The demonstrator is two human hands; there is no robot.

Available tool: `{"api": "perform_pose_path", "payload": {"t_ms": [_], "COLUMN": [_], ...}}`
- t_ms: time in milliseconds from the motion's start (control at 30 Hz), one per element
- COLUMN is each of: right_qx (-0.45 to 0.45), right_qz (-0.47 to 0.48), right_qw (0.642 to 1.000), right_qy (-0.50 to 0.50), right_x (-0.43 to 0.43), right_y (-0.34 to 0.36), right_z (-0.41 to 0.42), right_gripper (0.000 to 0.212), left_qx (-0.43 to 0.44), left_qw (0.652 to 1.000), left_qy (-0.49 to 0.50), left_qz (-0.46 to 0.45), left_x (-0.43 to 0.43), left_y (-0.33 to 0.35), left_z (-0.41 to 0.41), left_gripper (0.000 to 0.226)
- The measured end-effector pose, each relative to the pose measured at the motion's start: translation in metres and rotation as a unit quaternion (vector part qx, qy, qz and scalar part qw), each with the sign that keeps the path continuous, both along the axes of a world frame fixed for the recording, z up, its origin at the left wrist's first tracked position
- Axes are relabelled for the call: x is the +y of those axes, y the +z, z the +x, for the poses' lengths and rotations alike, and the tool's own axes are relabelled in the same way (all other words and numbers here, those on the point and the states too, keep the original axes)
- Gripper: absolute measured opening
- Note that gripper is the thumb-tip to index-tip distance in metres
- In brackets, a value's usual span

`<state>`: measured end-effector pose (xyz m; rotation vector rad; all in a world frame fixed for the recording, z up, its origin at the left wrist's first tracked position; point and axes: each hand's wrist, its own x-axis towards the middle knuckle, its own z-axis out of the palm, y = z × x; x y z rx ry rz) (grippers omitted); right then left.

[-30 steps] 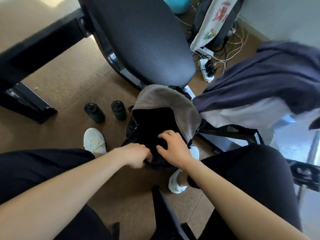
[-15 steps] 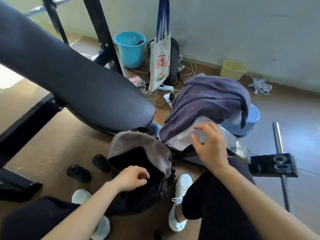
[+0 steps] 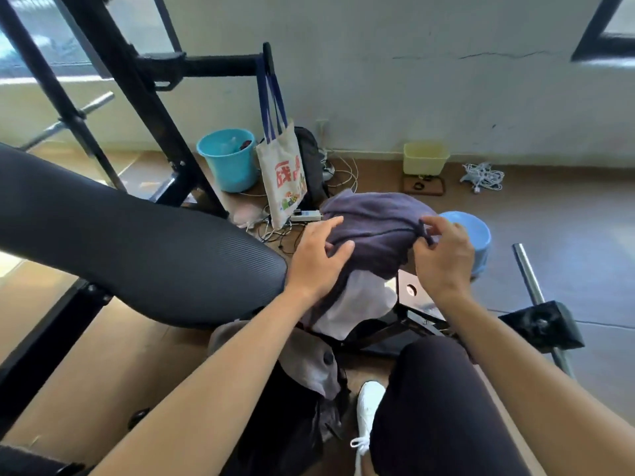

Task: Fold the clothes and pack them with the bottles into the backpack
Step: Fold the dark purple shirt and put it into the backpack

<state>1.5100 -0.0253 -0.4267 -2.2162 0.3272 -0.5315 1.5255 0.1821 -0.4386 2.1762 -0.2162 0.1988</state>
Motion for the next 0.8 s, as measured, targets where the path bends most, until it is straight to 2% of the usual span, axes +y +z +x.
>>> {"api": "perform_pose_path", "payload": {"t_ms": [100, 200, 233, 367, 467, 567, 633, 700, 800], "right_qx": [0.021, 0.028, 0.02, -0.029, -0.04, -0.047, -0.055, -0.068, -0.097], "right_qz": [-0.025, -0.013, 0.002, 0.09, 0.199, 0.264, 0.259, 0.234, 0.197], "right_qw": [0.999, 0.999, 1.0, 0.995, 0.974, 0.949, 0.948, 0.952, 0.954], "right_qy": [0.006, 0.02, 0.017, 0.025, 0.097, 0.167, 0.175, 0.185, 0.206], "right_x": [-0.012, -0.022, -0.024, -0.026, -0.015, -0.001, 0.004, 0.006, 0.011], "right_y": [0.007, 0.014, 0.019, 0.047, 0.076, 0.102, 0.117, 0.13, 0.151], "right_z": [0.009, 0.017, 0.018, 0.028, 0.039, 0.053, 0.061, 0.065, 0.066], "right_gripper": [0.025, 0.019, 0.019, 0.018, 0.021, 0.028, 0.028, 0.024, 0.026], "left_qx": [-0.012, -0.028, -0.026, -0.013, -0.015, -0.016, -0.037, -0.046, -0.05], "left_qw": [0.998, 0.996, 0.996, 0.995, 0.991, 0.987, 0.988, 0.988, 0.966], "left_qy": [-0.031, -0.019, -0.009, -0.003, -0.025, 0.021, 0.078, 0.145, 0.203], "left_qz": [0.049, 0.082, 0.09, 0.098, 0.129, 0.159, 0.125, 0.016, -0.154], "left_x": [-0.013, -0.021, -0.022, -0.022, -0.022, -0.025, -0.024, -0.019, 0.001], "left_y": [0.009, 0.016, 0.018, 0.025, 0.028, 0.032, 0.037, 0.048, 0.078], "left_z": [0.015, 0.019, 0.02, 0.024, 0.024, 0.025, 0.024, 0.021, 0.021], "left_gripper": [0.031, 0.004, 0.002, 0.004, 0.031, 0.022, 0.016, 0.009, 0.006]}}
